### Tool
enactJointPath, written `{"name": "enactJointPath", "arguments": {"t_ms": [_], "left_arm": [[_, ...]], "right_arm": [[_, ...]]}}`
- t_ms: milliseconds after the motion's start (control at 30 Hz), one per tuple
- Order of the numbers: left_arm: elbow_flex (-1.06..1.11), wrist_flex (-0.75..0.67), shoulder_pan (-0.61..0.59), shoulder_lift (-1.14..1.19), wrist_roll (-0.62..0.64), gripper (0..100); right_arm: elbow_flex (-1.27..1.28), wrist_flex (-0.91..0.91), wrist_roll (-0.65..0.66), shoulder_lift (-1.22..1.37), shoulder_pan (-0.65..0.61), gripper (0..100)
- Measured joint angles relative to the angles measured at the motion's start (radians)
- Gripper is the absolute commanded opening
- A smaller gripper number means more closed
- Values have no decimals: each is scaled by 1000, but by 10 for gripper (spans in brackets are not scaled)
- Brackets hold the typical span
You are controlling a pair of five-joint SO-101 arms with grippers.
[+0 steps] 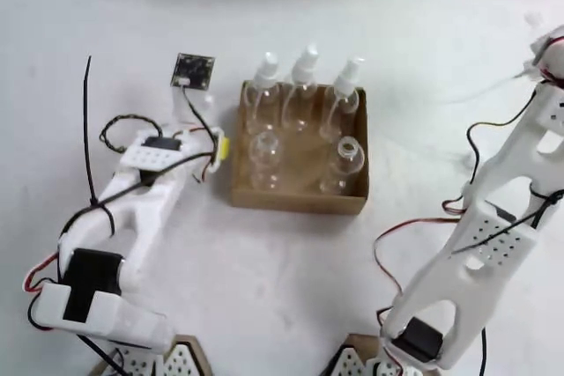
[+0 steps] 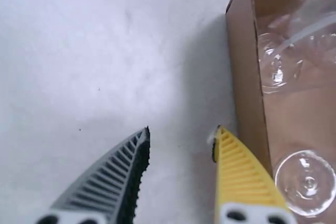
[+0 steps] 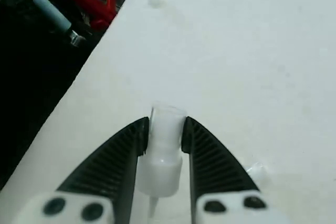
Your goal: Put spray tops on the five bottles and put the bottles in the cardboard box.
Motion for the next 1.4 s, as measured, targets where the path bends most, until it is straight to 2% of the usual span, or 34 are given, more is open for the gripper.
{"name": "enactJointPath", "arguments": {"t_ms": [133,333,700,1000,1167,1400], "left_arm": [[0,0,0,0,0,188],[0,0,0,0,0,188],[0,0,0,0,0,188],[0,0,0,0,0,188],[0,0,0,0,0,188],[0,0,0,0,0,188]], "right_arm": [[-15,15,55,-86,-32,16],[-15,20,68,-206,-86,16],[44,25,313,-582,-315,15],[575,23,440,-1039,-605,16],[841,-44,450,-1240,-629,16],[1203,-229,451,-1461,-634,16]]}}
